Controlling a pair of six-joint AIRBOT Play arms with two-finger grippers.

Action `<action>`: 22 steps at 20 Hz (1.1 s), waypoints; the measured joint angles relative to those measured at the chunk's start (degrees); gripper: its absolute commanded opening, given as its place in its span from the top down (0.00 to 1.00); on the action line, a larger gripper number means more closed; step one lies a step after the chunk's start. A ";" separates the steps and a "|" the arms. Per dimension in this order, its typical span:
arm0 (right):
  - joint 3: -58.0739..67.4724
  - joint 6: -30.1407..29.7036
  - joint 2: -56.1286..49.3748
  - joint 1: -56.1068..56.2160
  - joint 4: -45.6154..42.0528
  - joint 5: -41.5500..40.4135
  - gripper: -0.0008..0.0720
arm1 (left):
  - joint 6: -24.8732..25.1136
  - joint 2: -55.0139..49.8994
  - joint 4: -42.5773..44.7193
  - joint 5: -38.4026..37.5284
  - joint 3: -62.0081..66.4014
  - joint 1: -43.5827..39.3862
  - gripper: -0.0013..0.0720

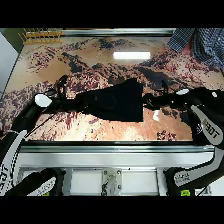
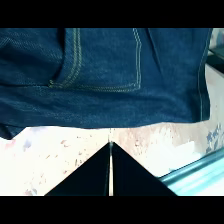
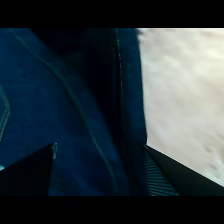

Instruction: Fold the clothes and pants, and hang the long-sleeved shirts on hangers.

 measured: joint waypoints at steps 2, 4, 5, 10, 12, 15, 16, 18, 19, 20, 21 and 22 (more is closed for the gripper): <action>1.64 -0.24 -1.95 3.19 1.57 0.02 0.18 | -0.04 -0.74 -0.04 0.02 -0.11 -0.76 0.95; 2.71 -0.46 -3.30 5.95 2.36 -0.11 0.20 | -0.52 -1.46 -0.09 0.07 -0.17 -1.16 0.95; 3.08 -0.48 -3.78 7.19 2.40 -0.46 0.41 | -0.92 -1.70 -0.09 0.02 -0.20 -1.27 0.95; 3.74 -0.81 -4.39 9.42 1.44 -2.34 0.97 | -1.51 -2.23 -0.17 0.02 -0.20 -1.49 0.95; 4.17 -0.87 -2.91 9.07 0.61 -2.54 0.97 | -1.51 -2.27 -0.15 0.00 -0.20 -1.51 0.95; 7.72 2.23 1.40 5.77 -5.18 -2.54 0.97 | -1.53 -2.29 -0.15 0.02 -0.20 -1.51 0.95; 10.05 4.76 3.15 3.63 -8.61 -2.12 0.97 | -1.53 -2.29 -0.09 0.02 -0.20 -1.51 0.95; 15.45 10.08 6.40 -1.70 -15.72 -0.42 0.97 | -1.55 -2.29 -0.07 0.00 -0.20 -1.51 0.95; 18.16 12.31 7.91 -4.72 -18.67 0.79 0.97 | -1.55 -2.29 -0.07 0.02 -0.20 -1.51 0.95; 21.00 14.47 9.60 -8.26 -21.38 2.14 0.97 | -1.55 -2.29 -0.07 0.02 -0.20 -1.51 0.95; 23.37 16.04 11.23 -11.63 -23.21 3.19 0.97 | -1.57 -2.29 -0.07 0.02 -0.20 -1.51 0.95; 25.38 17.49 12.98 -15.28 -24.81 4.17 0.97 | -1.57 -2.29 -0.07 0.02 -0.20 -1.51 0.95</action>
